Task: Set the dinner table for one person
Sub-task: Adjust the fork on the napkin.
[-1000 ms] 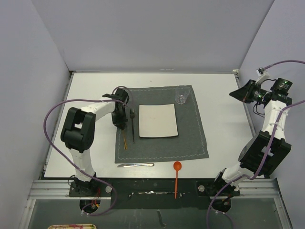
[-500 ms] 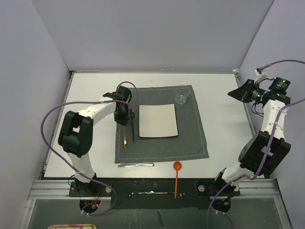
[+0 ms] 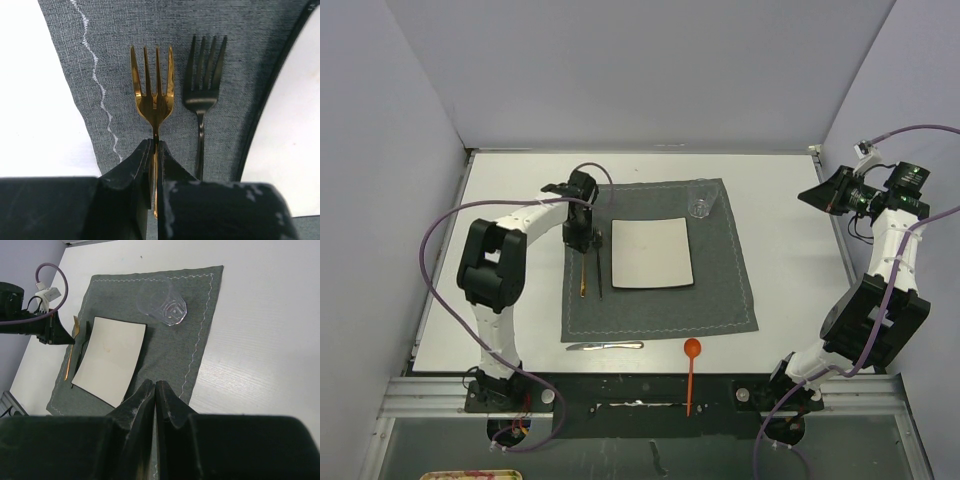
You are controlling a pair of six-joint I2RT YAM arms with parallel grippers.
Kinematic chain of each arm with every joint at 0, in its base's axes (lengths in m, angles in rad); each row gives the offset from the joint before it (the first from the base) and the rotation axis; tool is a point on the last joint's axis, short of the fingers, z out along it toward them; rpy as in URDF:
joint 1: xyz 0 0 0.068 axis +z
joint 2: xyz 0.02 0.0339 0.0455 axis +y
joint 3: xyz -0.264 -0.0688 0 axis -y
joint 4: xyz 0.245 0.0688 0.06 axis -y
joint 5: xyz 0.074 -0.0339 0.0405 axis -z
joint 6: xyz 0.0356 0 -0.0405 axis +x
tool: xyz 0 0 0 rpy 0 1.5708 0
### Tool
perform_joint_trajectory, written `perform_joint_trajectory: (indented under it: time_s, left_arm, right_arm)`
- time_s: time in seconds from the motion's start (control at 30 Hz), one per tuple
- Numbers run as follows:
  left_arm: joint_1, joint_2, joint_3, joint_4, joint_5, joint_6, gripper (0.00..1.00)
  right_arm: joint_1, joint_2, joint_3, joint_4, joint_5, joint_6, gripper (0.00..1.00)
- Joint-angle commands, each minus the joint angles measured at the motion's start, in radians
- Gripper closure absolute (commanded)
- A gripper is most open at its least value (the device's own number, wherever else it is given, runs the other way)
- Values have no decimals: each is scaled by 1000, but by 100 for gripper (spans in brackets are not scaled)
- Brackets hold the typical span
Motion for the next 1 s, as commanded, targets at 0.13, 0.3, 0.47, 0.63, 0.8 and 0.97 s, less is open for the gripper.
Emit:
perform_joint_trajectory:
  time_s: [0.13,0.3,0.47,0.63,0.8,0.97]
  left_arm:
    - [20,56,85,4,1,20,100]
    - [22,80,104,-1,10,17,100]
    - [22,102,118,-13,-2,22,100]
    - [22,117,118,-26,-4,14,100]
    - [26,124,113,-42,-5,7,100]
    - [27,125,106,-49,-2,3,100]
  right_arm:
    - [3,-28,24,33,-21,-6,95]
    - [3,-25,18,33,-22,-10,95]
    - [3,-25,15,33,-23,-13,95]
    - [5,-27,14,30,-25,-13,95]
    - [4,-27,15,31,-23,-10,95]
    - [5,-22,9,36,-23,-7,95]
